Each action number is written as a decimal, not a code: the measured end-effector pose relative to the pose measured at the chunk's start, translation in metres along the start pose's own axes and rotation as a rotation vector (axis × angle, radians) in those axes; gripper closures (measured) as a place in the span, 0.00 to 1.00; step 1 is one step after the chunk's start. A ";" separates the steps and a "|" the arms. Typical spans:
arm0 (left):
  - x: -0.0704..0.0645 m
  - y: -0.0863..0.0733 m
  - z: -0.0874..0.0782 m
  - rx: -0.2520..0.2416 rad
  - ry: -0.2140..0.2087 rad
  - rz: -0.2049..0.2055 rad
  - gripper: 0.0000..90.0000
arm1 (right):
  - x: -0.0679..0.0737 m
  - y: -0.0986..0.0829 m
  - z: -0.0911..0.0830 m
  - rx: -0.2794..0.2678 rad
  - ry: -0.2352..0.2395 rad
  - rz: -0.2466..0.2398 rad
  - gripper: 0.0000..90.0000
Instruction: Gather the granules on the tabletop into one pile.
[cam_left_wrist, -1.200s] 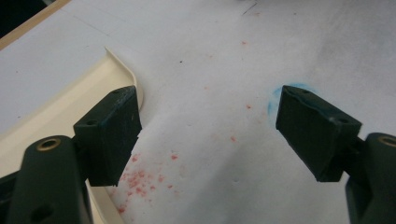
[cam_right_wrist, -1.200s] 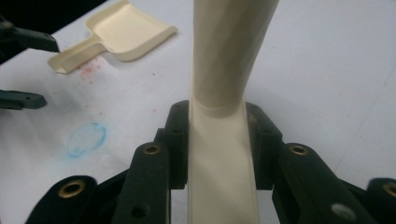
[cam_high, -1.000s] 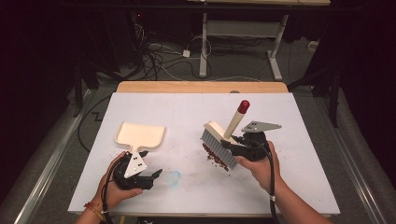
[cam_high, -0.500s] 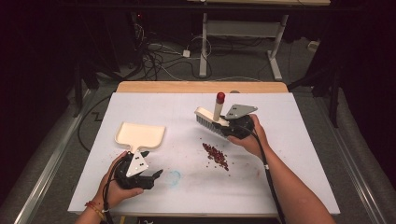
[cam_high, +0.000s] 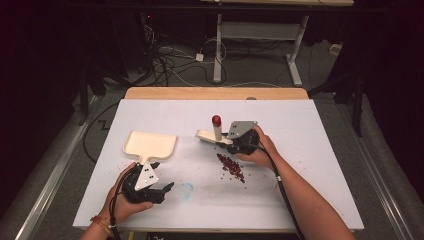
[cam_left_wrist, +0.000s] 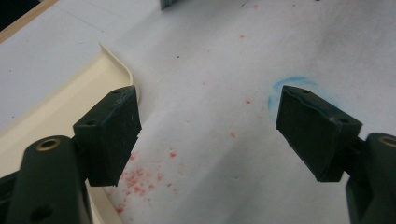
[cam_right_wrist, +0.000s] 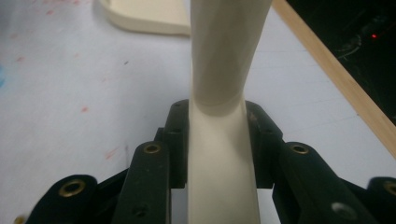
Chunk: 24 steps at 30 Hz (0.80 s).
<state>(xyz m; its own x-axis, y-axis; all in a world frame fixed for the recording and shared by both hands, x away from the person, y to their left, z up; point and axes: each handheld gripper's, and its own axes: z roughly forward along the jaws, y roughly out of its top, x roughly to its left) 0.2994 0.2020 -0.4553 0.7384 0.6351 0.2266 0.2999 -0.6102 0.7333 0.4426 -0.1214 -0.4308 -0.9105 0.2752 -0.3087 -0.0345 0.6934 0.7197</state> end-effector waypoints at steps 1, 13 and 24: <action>0.000 0.000 0.000 -0.001 0.000 -0.001 0.24 | 0.000 0.000 0.000 0.000 0.000 0.000 0.75; -0.002 0.001 0.003 0.012 -0.007 0.007 0.24 | 0.012 -0.024 -0.033 -0.036 0.130 -0.114 0.74; -0.003 0.001 0.003 0.013 -0.011 0.005 0.24 | 0.021 -0.037 -0.054 -0.049 0.179 -0.128 0.74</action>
<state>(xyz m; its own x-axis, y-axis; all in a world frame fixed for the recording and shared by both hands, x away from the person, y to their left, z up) 0.2997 0.1981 -0.4572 0.7467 0.6267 0.2230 0.3040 -0.6196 0.7236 0.4019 -0.1774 -0.4303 -0.9558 0.0615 -0.2875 -0.1705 0.6809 0.7122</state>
